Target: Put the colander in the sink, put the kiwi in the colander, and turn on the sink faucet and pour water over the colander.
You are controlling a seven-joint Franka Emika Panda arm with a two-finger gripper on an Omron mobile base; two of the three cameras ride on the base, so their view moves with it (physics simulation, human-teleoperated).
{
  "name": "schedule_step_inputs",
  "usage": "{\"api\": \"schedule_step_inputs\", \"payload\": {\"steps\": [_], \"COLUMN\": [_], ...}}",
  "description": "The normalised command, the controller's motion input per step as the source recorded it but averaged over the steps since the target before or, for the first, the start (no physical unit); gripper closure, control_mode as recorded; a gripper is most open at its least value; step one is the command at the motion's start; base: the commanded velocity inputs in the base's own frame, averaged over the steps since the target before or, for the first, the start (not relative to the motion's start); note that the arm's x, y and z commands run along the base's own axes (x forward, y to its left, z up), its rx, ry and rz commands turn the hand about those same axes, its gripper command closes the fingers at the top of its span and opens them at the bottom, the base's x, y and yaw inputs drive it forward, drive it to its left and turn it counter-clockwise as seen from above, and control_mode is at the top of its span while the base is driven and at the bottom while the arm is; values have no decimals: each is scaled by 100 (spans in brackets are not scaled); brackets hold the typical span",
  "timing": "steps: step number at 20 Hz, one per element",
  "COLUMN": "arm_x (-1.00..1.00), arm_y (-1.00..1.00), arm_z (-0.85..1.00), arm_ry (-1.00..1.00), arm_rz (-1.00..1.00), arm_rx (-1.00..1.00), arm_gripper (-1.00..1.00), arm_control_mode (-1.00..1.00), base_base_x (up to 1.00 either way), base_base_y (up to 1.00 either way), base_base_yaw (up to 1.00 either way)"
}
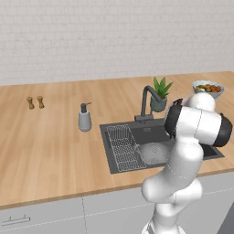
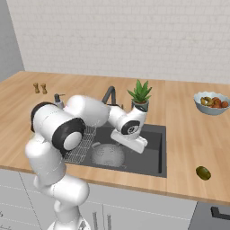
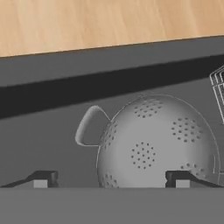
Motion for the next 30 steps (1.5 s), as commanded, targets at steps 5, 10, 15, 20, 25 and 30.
{"api": "schedule_step_inputs", "payload": {"steps": [5, 10, 15, 20, 25, 30], "arm_x": [-73, -38, -18, -5, 0, 0], "arm_y": [-58, -29, -37, -45, -28, -26], "arm_z": [44, 39, 39, 26, 46, 33], "arm_ry": [-7, -26, -18, 0, 15, 15], "arm_rz": [0, 0, 6, 8, -51, -79], "arm_rx": [-15, -24, -18, -9, 0, 0], "arm_gripper": [-100, -100, -100, -100, -100, -100], "arm_control_mode": [-100, -100, -100, -100, -100, -100], "base_base_x": [0, 0, 0, 0, 0, 0], "base_base_y": [0, 0, 0, 0, 0, 0], "base_base_yaw": [0, 0, 0, 0, 0, 0]}}
